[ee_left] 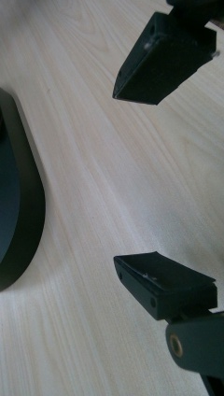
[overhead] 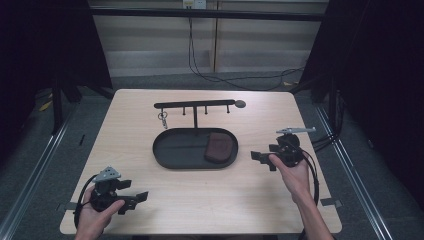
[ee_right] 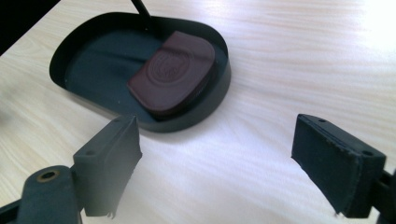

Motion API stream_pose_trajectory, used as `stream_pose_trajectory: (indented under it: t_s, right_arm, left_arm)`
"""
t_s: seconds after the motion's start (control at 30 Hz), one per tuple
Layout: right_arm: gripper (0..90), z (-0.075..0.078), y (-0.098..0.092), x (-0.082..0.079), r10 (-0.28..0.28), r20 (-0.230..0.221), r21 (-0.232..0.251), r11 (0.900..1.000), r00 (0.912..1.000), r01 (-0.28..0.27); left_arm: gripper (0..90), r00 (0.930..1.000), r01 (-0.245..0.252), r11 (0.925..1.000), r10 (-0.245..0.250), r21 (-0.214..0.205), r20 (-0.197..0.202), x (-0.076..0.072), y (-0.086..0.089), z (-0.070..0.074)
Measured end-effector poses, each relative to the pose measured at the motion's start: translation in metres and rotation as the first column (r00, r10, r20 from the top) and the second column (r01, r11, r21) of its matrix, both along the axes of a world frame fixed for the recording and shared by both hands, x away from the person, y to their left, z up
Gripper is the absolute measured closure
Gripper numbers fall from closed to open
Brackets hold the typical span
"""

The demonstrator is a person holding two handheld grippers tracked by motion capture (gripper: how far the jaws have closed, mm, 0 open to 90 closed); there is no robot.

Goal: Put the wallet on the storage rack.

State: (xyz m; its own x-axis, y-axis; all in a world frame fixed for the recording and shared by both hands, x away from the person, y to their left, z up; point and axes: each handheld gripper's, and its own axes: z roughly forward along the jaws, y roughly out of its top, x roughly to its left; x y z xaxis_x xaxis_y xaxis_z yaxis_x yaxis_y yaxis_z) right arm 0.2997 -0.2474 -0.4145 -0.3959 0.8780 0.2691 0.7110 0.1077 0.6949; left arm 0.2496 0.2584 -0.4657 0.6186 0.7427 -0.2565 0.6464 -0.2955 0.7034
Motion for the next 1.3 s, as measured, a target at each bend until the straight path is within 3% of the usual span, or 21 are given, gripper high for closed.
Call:
stream_pose_trajectory:
  t_s: [0.27, 0.57, 0.8, 1.03, 1.17, 1.3]
  right_arm:
    - [15.6, -0.012, -0.014, -0.028, -0.021, 0.0, 0.005, 0.9998, 0.9998, 0.021]
    - [15.9, -0.025, -0.025, -0.061, -0.033, 0.003, -0.032, 0.9989, 0.9995, 0.033]
    - [15.9, -0.037, -0.035, -0.081, -0.068, 0.014, -0.022, 0.9974, 0.9976, 0.068]
    - [16.0, -0.049, -0.042, -0.091, -0.113, -0.011, -0.024, 0.9934, 0.9936, 0.112]
    - [16.0, -0.057, -0.045, -0.092, -0.123, -0.037, -0.058, 0.991, 0.9917, 0.121]
    - [16.0, -0.059, -0.043, -0.09, -0.131, -0.032, -0.088, 0.9879, 0.9909, 0.128]
  left_arm:
    - [16.9, 1.0, 0.0, 1.0, 0.0, -0.004, -0.001, 0.0, 0.001, 0.001]
    - [17.1, 1.0, 0.004, 1.0, -0.004, 0.004, 0.003, -0.002, 0.0, 0.001]
    - [17.1, 1.0, 0.007, 0.9999, -0.007, 0.009, 0.004, -0.003, -0.001, 0.001]
    - [17.4, 1.0, -0.005, 1.0, 0.005, 0.007, 0.004, 0.0, 0.0, 0.001]
    - [17.4, 0.9999, 0.008, 0.9999, -0.008, 0.013, 0.013, -0.002, -0.002, 0.001]
    - [17.3, 0.9999, 0.012, 0.9999, -0.012, 0.01, 0.009, -0.001, -0.002, 0.001]
